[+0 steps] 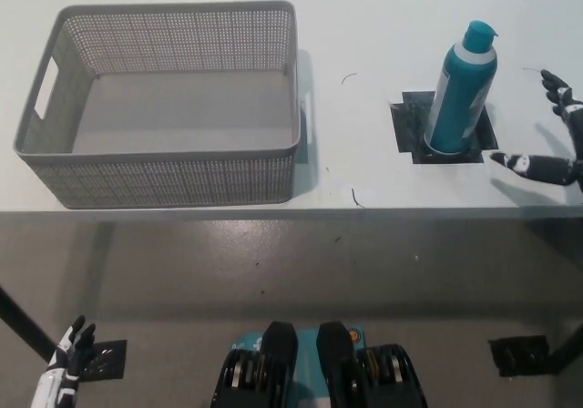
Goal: Use the right hand to pick up an air purifying spray and put it inside a container
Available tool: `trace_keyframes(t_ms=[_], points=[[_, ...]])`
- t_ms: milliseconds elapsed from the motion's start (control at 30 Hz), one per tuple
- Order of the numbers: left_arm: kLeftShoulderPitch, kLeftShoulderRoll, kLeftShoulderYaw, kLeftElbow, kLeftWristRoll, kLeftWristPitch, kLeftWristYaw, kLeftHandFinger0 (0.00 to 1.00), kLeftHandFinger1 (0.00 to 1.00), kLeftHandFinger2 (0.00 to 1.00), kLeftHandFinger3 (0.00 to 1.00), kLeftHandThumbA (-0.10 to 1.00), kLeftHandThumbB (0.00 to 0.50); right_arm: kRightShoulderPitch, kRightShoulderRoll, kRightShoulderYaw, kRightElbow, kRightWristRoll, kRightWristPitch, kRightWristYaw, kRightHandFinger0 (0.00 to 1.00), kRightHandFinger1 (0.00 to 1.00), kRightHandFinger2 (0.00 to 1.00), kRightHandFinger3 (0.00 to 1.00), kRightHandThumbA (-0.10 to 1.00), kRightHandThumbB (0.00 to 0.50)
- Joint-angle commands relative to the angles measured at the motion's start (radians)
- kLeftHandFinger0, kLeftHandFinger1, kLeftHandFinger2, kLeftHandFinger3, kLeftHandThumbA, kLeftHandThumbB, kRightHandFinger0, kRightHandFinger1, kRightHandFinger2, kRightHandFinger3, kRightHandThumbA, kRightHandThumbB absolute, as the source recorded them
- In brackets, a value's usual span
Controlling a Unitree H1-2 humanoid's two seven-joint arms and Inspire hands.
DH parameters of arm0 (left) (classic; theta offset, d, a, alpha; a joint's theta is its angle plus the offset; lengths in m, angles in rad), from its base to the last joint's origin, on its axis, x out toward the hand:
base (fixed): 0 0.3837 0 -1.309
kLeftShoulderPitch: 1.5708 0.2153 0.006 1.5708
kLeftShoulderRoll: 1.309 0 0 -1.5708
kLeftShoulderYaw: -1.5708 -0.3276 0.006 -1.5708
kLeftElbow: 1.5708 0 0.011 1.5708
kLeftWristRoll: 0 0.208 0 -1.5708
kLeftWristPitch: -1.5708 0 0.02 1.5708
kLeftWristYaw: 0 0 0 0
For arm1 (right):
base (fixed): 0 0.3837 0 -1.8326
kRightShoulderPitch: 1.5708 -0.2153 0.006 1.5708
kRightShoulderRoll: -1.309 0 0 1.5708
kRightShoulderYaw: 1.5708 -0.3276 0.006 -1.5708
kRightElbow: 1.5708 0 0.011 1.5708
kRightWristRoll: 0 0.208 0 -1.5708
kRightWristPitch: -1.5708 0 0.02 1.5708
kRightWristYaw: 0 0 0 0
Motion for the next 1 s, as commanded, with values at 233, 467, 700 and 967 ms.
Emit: trace_keyframes(t_ms=[233,467,700,967], points=[[-0.005,-0.002,0.016,-0.022,0.026,-0.034,0.03,1.0,1.0,1.0,1.0,0.87,0.426,-0.142,0.073,-0.028,0.065,0.119,-0.046,0.024,1.0,1.0,1.0,1.0,1.0,0.5],[-0.005,-0.001,0.017,-0.027,0.024,-0.021,0.027,1.0,1.0,1.0,1.0,0.75,0.399,-0.168,0.09,0.011,0.127,0.067,-0.065,-0.017,1.0,1.0,1.0,1.0,1.0,0.5],[-0.003,0.002,0.016,-0.034,0.036,-0.017,0.026,1.0,1.0,1.0,1.0,0.65,0.368,-0.206,0.124,0.001,0.213,0.097,-0.088,-0.029,1.0,1.0,1.0,1.0,1.0,0.5],[0.001,0.019,0.015,-0.04,0.017,-0.004,0.002,1.0,1.0,1.0,1.0,0.28,0.34,-0.303,0.171,-0.059,0.442,0.165,-0.205,-0.038,1.0,1.0,1.0,1.0,0.91,0.5]])
